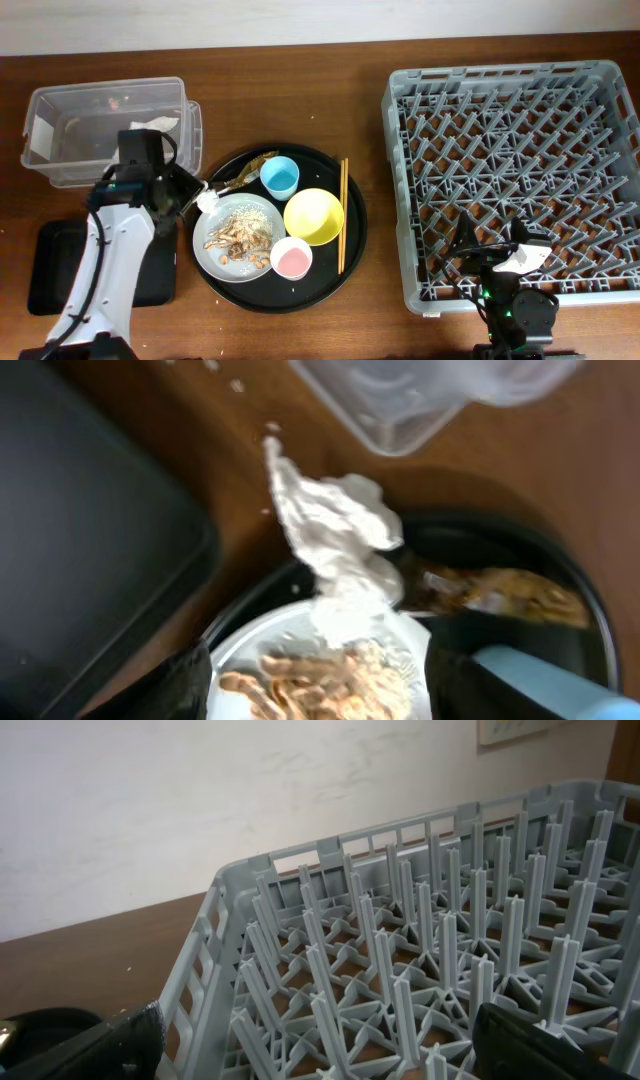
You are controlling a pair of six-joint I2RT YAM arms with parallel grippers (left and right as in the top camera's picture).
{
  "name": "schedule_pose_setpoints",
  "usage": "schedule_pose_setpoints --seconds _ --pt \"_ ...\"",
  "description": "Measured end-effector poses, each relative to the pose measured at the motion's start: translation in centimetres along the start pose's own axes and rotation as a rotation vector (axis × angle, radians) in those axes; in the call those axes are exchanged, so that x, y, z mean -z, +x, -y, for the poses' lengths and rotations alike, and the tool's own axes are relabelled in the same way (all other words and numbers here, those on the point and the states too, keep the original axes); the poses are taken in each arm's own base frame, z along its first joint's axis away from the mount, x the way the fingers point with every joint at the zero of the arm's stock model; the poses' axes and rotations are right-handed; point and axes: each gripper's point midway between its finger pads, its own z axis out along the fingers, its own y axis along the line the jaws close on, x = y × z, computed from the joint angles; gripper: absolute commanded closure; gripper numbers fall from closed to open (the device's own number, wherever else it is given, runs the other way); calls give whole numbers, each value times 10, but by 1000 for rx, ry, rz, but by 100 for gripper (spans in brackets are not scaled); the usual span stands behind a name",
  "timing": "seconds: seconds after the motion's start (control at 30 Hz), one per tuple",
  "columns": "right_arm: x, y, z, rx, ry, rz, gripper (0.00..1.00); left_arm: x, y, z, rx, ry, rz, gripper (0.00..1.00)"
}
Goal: Sort waste into correct bins and load items into the dishwasher rack
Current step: 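Carry the tissue with the left gripper and drop it into the clear bin, then reach the left gripper back to the tray and grasp the snack wrapper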
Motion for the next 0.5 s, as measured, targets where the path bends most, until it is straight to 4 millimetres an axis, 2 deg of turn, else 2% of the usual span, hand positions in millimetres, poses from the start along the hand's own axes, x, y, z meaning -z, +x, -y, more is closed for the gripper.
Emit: schedule_pose_setpoints --seconds 0.03,0.17,0.27,0.33,0.43,0.47,0.5 --pt "0 0 0 0 0 1 1 -6 -1 -3 17 -4 19 38" --pt "0 0 0 0 0 1 1 -19 0 6 52 47 37 38" --pt "0 0 0 0 0 0 1 -45 13 10 61 33 -30 39" --pt "0 0 0 0 0 1 1 -55 13 14 64 42 -38 39" --pt "0 0 0 0 0 1 1 -58 11 17 67 52 -30 40" --pt "0 0 0 0 0 1 1 -60 11 17 68 51 -31 46" --pt "0 0 0 0 0 1 1 -64 13 17 71 45 -39 56"
